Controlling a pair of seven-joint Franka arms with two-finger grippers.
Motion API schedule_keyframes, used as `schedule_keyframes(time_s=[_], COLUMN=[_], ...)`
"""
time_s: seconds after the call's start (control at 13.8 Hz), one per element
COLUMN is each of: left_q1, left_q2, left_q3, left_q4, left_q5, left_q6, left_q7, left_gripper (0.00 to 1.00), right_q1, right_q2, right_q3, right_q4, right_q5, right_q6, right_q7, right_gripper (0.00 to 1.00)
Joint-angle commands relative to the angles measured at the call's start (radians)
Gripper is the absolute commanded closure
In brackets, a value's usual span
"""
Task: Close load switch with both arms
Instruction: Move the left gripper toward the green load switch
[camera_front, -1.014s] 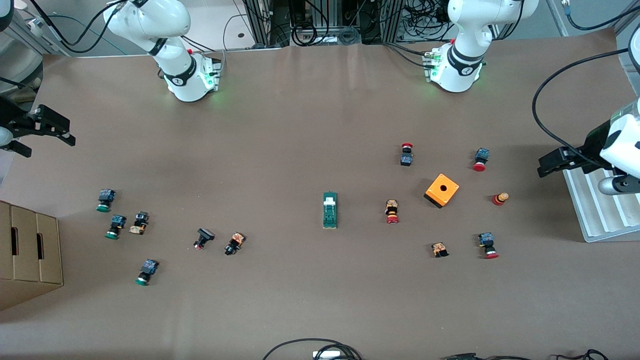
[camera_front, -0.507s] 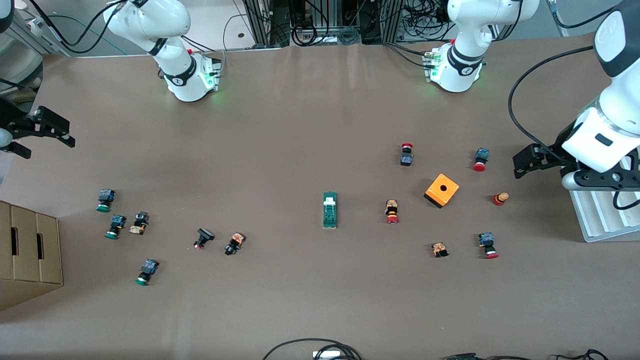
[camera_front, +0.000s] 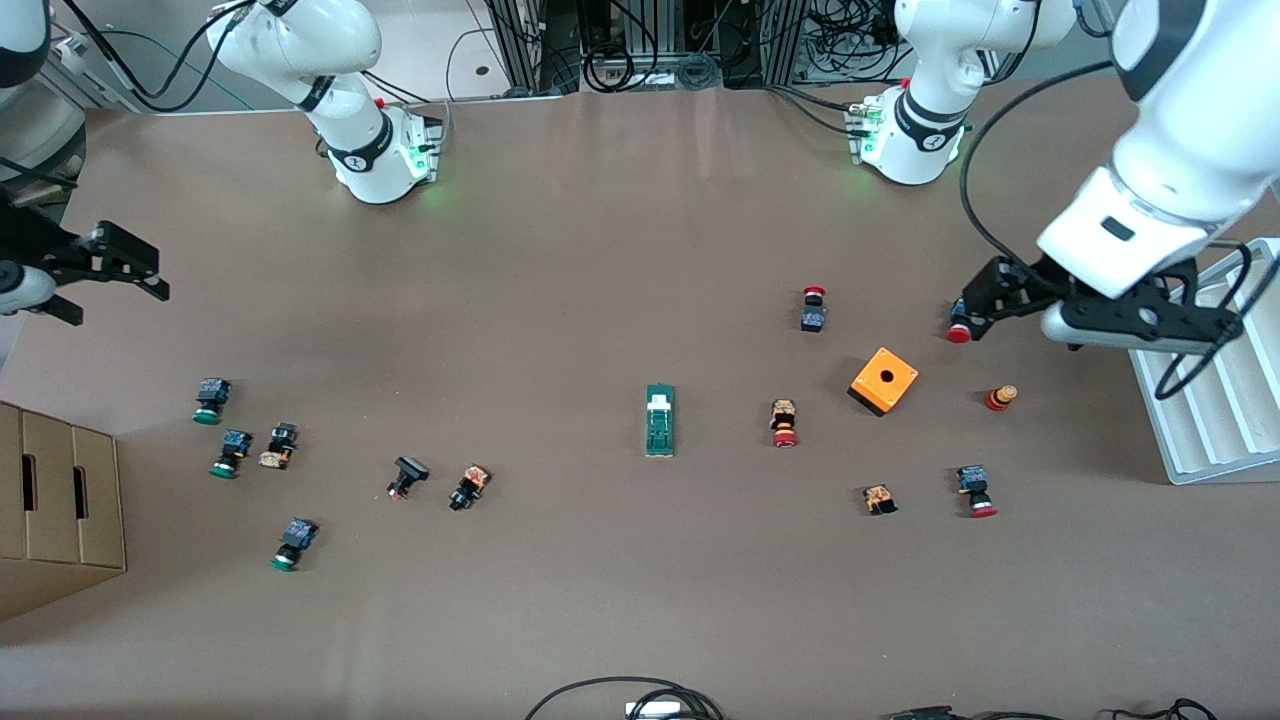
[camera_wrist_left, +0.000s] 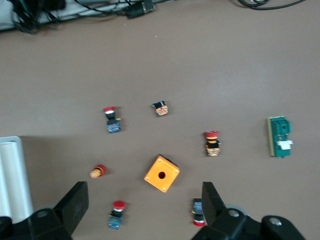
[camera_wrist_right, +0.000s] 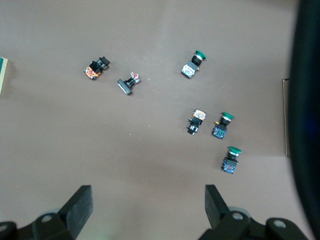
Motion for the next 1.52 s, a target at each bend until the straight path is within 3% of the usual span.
schedule_keyframes(time_s=[0.0,0.29,0.8,1.45], left_q1=[-0.109,-0.244,-0.465,-0.690], left_q2=[-0.023,-0.026,-0.091,-0.040], left_q3=[0.007,0.009,0.007,0.006], left_q4=[-0.026,-0.034,-0.152,-0.196], left_q5=[0.135,0.189,0.267,0.433], left_q6=[0.019,0.006,0.003,0.019], left_q7=[-0.117,-0.304,-0.668,-1.139], left_gripper=[0.00,0.00,0.00,0.00], right_q1=[0.006,0.009,0.006,0.007], right_q2=[0.006,0.013,0.012,0.027], right_q3=[-0.004,-0.004,-0.007,-0.007], right_q4=[0.013,0.013,0.007,0.006], right_q5=[-0.033,-0.033,-0.030,-0.027], right_q6=[-0.011,-0.018,-0.016,-0.005], right_q7=[-0.004,0.002,-0.001,-0.004], right_gripper=[0.00,0.00,0.00,0.00])
